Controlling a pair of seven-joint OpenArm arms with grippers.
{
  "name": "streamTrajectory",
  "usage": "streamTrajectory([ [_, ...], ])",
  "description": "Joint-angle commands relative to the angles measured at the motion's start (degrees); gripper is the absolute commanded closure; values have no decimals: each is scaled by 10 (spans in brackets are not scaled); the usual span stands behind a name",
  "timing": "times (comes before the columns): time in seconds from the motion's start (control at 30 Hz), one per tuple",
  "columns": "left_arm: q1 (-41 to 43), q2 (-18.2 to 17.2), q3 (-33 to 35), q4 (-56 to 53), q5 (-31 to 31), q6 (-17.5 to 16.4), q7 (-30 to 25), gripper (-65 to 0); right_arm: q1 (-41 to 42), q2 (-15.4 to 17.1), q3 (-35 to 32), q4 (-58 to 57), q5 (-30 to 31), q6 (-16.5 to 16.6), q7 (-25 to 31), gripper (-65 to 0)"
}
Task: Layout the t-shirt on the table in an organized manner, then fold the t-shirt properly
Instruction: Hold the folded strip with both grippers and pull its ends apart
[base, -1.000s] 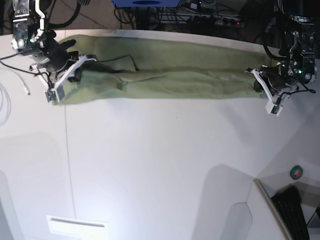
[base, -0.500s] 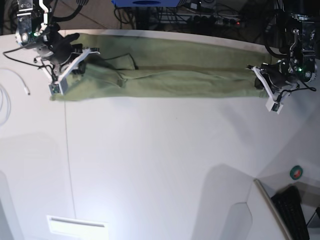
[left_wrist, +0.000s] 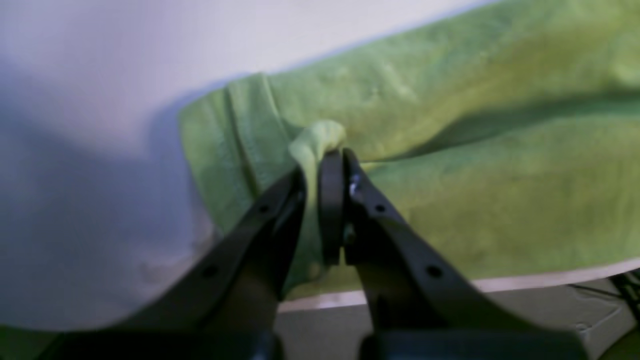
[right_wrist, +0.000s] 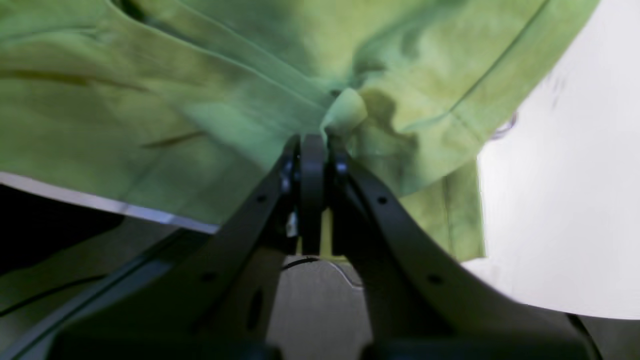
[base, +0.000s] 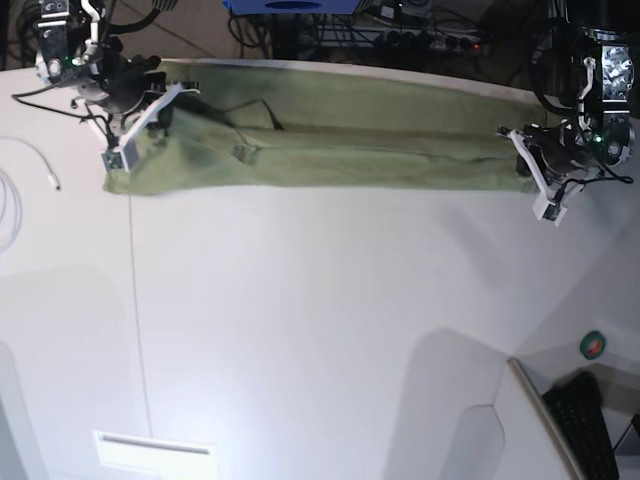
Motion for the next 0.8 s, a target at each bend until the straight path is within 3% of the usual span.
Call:
streamTrajectory([
  [0.0,-6,-10,-4,11,1,0,-7,0,1,4,2,9,2,-1,10,0],
  [0.57,-7,-10,22,10,4,0,-7,0,0,3,2,-15,3,-1,10,0],
  [0.6,-7,-11,22,10,4,1,-7,0,-1,3,2,-15,4,-1,10,-12],
  [0.63,-7,-11,22,11,4,1,-7,-12,-1,3,2,-15,4,-1,10,-83],
  [0.7,-7,-11,22,12,4,1,-7,-115,-2,3,3,-14,4,-1,10,-218],
  [0.77,-6,-11,22,12,1,1,-7,-227,-2,1,16,-14,5,-1,10,-275],
])
